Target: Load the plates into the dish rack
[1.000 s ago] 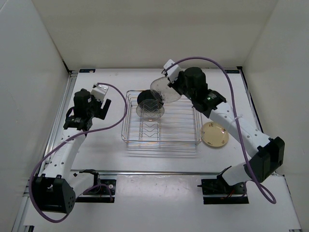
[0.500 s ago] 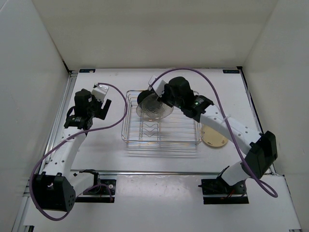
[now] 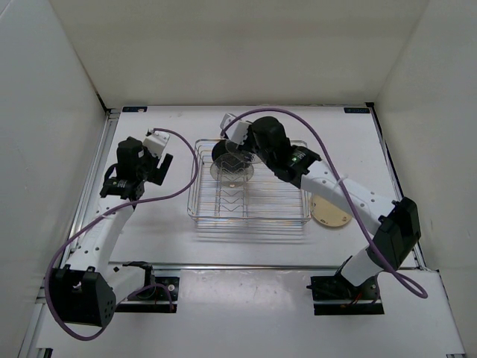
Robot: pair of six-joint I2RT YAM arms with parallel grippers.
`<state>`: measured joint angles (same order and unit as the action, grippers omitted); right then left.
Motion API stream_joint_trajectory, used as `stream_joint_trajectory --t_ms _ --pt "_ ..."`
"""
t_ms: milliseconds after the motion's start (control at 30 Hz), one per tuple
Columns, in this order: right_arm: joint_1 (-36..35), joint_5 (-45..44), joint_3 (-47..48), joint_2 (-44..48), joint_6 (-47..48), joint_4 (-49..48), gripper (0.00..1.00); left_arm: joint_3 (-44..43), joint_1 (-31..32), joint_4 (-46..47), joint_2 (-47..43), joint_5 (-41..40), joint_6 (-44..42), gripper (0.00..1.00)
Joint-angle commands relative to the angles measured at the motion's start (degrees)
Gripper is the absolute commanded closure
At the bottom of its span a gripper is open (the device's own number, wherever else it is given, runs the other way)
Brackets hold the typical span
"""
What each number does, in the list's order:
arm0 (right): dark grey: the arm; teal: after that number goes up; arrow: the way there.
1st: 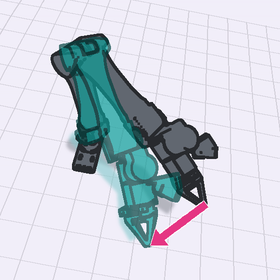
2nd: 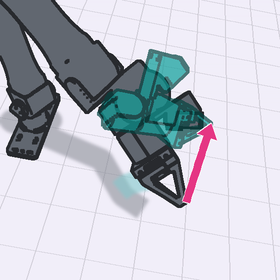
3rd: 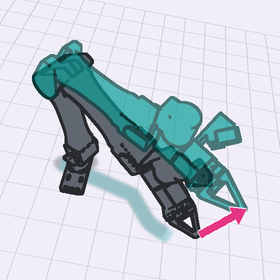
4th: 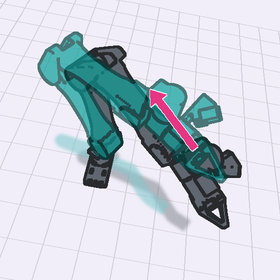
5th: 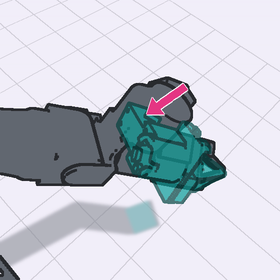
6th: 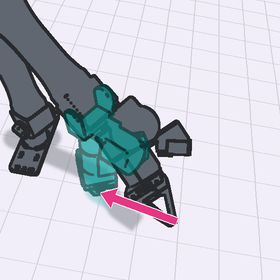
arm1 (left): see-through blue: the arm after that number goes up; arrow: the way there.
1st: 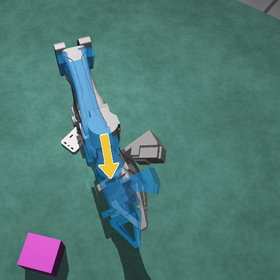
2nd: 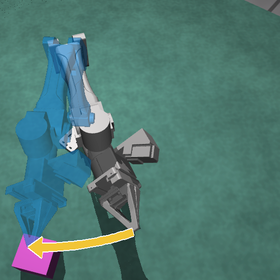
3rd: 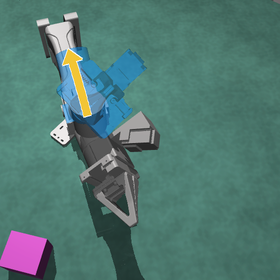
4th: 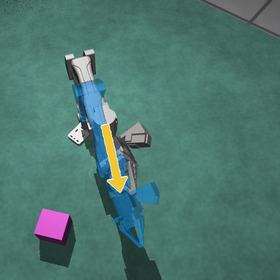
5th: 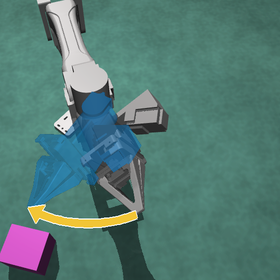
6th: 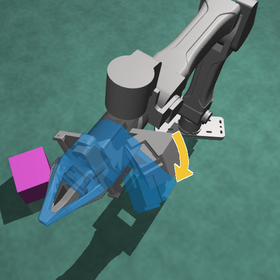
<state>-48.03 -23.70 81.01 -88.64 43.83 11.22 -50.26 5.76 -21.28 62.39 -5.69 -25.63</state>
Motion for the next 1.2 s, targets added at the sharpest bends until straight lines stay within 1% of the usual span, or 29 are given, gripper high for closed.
stream_joint_trajectory --t_ms 0,67,100,167,200,267,300,367,400,500,533,567,633,700,767,867,933,1167 --pt "-1.27 -2.83 2.83 1.54 5.2 -4.19 1.0 -1.86 0.31 -0.78 -0.43 -1.51 -0.39 0.0" --pt "-3.29 -4.59 2.31 2.06 6.7 -4.19 1.0 -1.86 0.31 -0.78 -0.43 -1.51 -0.39 0.0" --pt "-4.78 -4.6 2.31 2.07 7.31 -2.45 1.0 -1.86 0.31 -0.78 -0.43 -1.51 -0.91 0.0" --pt "-6.98 -5.91 0.65 3.82 9.06 -2.43 1.0 -1.86 0.83 -0.78 -0.95 -1.51 -0.92 0.0" --pt "-9.34 -6.7 -1.1 3.83 10.9 -3.65 1.0 -1.86 0.83 -0.78 -0.96 -2.04 -0.92 0.0" --pt "-11.55 -8.36 -1.12 4.62 11.45 -4.28 1.0 -1.86 0.83 -0.78 -0.96 -2.04 -0.92 0.0" --pt "-13.91 -9.07 -1.12 4.62 11.45 -4.28 1.0 -1.86 0.83 -0.78 -0.96 -1.52 -0.92 0.0" --pt "-15.94 -10.13 -2.26 4.62 11.97 -3.49 1.0 -1.33 0.83 -0.78 -0.96 -0.82 -0.92 0.0" --pt "-17.35 -10.66 -3.65 4.62 11.98 -4.62 1.0 -1.33 0.83 -0.78 -0.96 -0.2 -0.92 0.0" --pt "-17.36 -10.66 -6.82 4.62 13.2 -8.05 1.0 -1.33 0.83 -0.78 -1.48 0.41 -0.92 0.0" --pt "-17.36 -11.18 -10.66 4.62 15.9 -10.23 1.0 -1.33 0.83 -0.78 -1.48 0.42 -0.92 0.0" --pt "-16.75 -11.19 -12.79 5.4 17.5 -15.04 1.0 -1.33 0.83 -0.78 -1.48 0.42 -0.92 0.0" --pt "-16.13 -9.79 -17.53 6.02 21.36 -19.03 1.0 -1.33 0.83 -0.78 -2.1 0.42 -0.92 0.0" --pt "-14.91 -8.99 -19.31 6.02 23.31 -23.16 1.0 -0.72 0.83 -0.78 -2.62 0.95 -0.92 0.0" --pt "-14.12 -8.2 -19.31 5.24 24.54 -24.4 1.0 -0.72 0.83 -0.78 -2.63 1.47 -0.92 0.0" --pt "-12.71 -7.67 -15.73 3.65 24.54 -23.89 1.0 -0.19 0.83 -0.78 -3.15 1.47 -0.92 0.0" --pt "-12.7 -7.67 -14.4 2.25 24.54 -23.88 1.0 -0.19 0.83 -0.78 -3.67 1.47 -0.92 0.0" --pt "-13.32 -7.67 -9.92 1.72 23.41 -20.81 1.0 0.34 0.83 -0.78 -3.68 2.0 -0.92 0.0"
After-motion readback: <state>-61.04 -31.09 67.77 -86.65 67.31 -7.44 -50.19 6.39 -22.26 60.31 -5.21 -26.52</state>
